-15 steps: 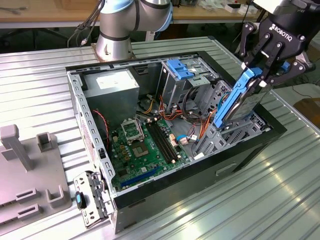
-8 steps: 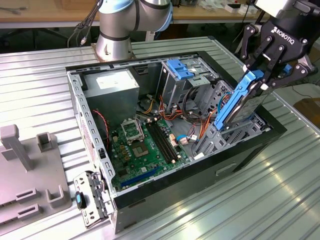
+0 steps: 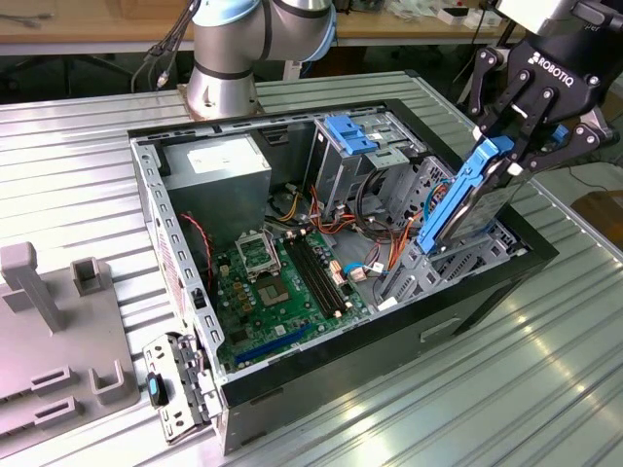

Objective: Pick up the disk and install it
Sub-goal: 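Insert the disk into the insertion slot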

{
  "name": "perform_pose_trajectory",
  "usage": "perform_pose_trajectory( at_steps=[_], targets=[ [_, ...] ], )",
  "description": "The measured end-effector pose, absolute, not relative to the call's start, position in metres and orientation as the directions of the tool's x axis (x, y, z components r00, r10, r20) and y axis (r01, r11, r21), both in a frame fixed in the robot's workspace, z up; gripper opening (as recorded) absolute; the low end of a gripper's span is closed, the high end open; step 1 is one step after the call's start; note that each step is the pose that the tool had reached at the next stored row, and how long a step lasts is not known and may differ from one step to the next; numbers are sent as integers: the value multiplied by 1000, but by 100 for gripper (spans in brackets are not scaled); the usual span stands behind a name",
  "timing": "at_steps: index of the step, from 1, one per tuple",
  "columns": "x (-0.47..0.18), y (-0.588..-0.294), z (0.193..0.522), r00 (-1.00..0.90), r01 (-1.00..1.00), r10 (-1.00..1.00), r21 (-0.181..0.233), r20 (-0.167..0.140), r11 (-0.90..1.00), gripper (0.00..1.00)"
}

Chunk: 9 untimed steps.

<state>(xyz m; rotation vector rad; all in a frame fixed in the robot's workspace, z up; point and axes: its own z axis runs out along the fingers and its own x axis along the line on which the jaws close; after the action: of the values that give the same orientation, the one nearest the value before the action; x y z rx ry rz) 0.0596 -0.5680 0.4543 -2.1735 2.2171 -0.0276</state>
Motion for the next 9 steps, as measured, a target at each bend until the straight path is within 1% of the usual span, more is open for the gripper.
perform_pose_trajectory(
  at_steps=[9],
  targets=[
    [60, -568, 454, -20, -999, -1000, -38, -14, 21, 37]
  ],
)
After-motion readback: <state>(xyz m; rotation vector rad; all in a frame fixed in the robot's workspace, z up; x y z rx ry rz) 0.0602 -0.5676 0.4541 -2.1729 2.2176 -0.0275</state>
